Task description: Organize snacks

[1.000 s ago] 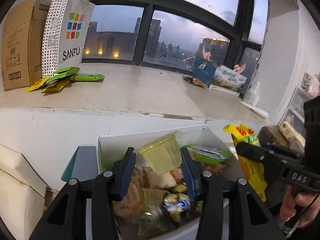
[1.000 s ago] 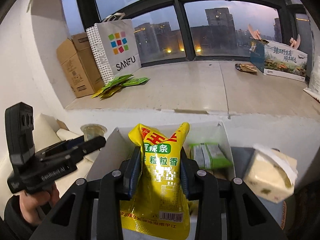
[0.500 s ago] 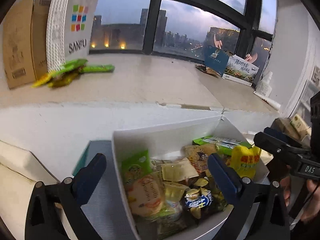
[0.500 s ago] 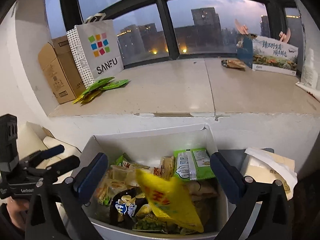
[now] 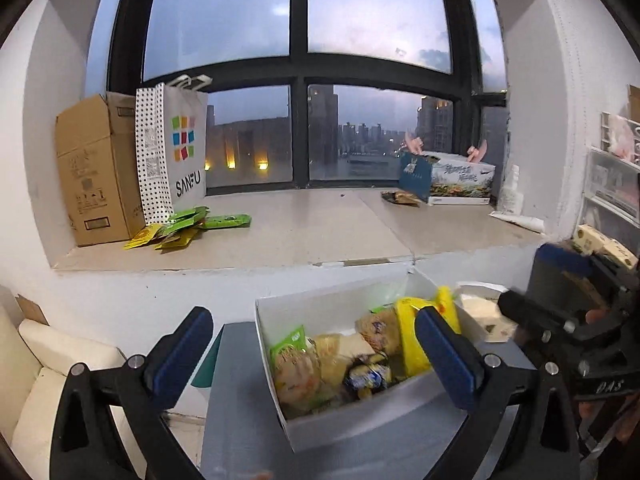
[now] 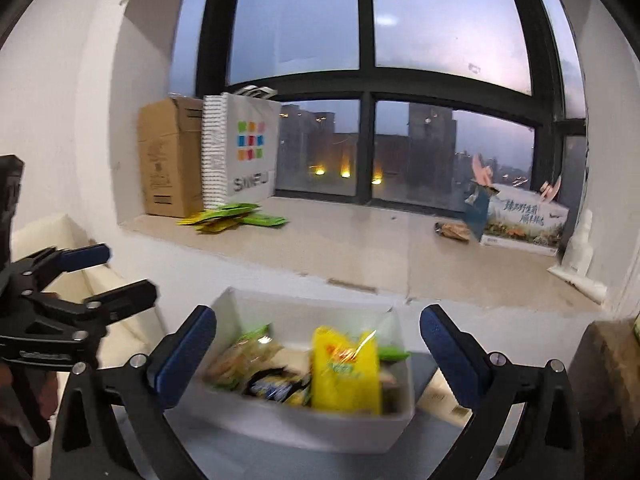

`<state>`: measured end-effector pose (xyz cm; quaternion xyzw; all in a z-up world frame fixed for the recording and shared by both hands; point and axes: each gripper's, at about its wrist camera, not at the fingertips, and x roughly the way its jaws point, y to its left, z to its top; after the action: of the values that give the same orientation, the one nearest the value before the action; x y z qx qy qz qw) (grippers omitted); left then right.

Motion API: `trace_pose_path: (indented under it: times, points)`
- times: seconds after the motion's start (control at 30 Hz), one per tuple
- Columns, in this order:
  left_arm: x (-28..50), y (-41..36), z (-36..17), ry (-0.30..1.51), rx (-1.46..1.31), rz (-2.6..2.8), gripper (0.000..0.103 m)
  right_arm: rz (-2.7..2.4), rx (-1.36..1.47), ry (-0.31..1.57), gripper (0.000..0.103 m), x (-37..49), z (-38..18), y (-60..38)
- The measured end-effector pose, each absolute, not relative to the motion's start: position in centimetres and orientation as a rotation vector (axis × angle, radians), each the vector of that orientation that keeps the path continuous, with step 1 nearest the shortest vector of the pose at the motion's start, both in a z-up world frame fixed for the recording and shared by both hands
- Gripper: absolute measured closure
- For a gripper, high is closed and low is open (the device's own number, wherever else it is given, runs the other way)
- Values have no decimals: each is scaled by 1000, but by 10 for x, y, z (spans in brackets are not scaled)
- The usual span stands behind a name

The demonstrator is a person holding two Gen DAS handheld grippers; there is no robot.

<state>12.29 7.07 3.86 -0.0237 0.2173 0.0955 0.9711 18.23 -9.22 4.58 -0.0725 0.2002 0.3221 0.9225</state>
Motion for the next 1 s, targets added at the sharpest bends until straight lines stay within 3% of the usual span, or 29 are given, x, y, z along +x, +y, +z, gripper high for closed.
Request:
trace_pose_path:
  times: [0.53, 1.0]
  points:
    - [11, 10, 38, 489, -103, 116, 0, 647, -84, 515, 0, 78, 44, -164]
    - [10, -5, 34, 530, -93, 89, 0, 651, -80, 532, 0, 71, 42, -177]
